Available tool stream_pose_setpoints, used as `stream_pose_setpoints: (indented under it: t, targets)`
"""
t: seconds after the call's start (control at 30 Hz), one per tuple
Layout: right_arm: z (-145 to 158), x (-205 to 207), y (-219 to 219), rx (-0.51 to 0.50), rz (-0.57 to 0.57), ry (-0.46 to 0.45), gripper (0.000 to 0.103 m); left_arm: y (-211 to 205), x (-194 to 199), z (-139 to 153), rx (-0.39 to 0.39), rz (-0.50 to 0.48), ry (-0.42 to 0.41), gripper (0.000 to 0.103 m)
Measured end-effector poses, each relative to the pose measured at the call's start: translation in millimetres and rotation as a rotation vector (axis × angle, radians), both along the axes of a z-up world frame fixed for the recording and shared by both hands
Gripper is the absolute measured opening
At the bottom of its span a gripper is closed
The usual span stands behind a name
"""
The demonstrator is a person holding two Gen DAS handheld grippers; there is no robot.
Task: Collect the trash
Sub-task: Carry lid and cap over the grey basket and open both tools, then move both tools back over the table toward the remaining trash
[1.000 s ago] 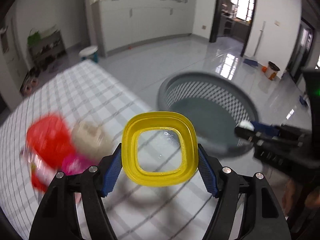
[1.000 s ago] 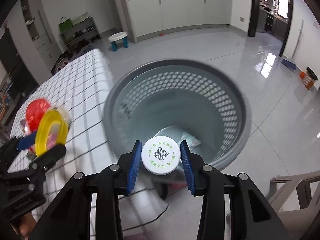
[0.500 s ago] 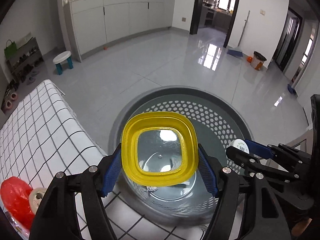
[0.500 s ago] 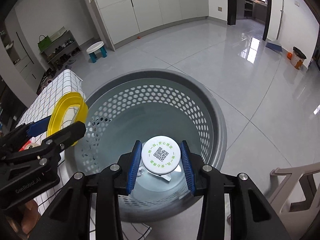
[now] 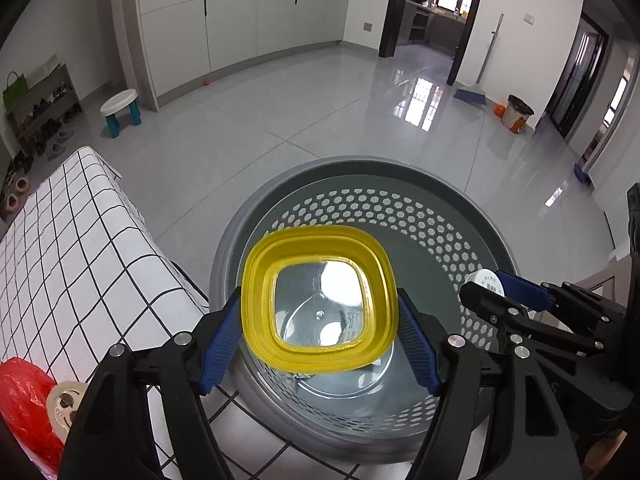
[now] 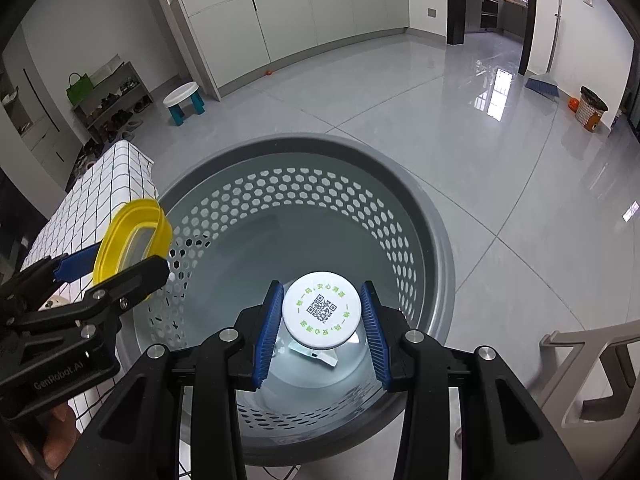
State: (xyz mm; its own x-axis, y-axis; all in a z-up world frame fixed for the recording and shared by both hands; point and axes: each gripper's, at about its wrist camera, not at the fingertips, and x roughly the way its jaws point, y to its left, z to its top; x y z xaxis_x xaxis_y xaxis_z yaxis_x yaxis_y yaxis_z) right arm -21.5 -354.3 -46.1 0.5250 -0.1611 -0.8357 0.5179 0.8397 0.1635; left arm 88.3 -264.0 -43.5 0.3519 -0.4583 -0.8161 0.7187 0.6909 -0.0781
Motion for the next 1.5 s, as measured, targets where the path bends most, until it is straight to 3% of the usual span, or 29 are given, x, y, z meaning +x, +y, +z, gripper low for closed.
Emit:
stream_pose_setpoints:
  t: [0.07, 0.1, 0.13, 0.8, 1.5]
  targets:
    - [1.5, -2.2, -3.7, -0.010, -0.006, -0.004, 0.052, -0.6, -1.2, 1.6, 0.000, -0.001, 0.003, 0.079]
    - [3.1, -2.6, -3.6, -0.017, -0.013, -0.011, 0.068, -0.3, -1.9, 2.7, -0.002, -0.002, 0.003, 0.079]
    - [4.6, -5.3, -4.3, -0.028, -0.025, -0.020, 0.071, 0.2, -2.1, 3.8, -0.004, -0.002, 0.001, 0.080]
    - [4.0, -10.6, -1.1, -0.036, -0.035, -0.023, 0.071, 20.8, -1.1, 8.4, -0.017, 0.038, 0.012, 0.082]
    - [9.1, -29.6, 33.2, -0.003, 0.015, -0.068, 0.071, 70.8, -33.1, 36.6, -0.059, 0.092, -0.013, 0.082]
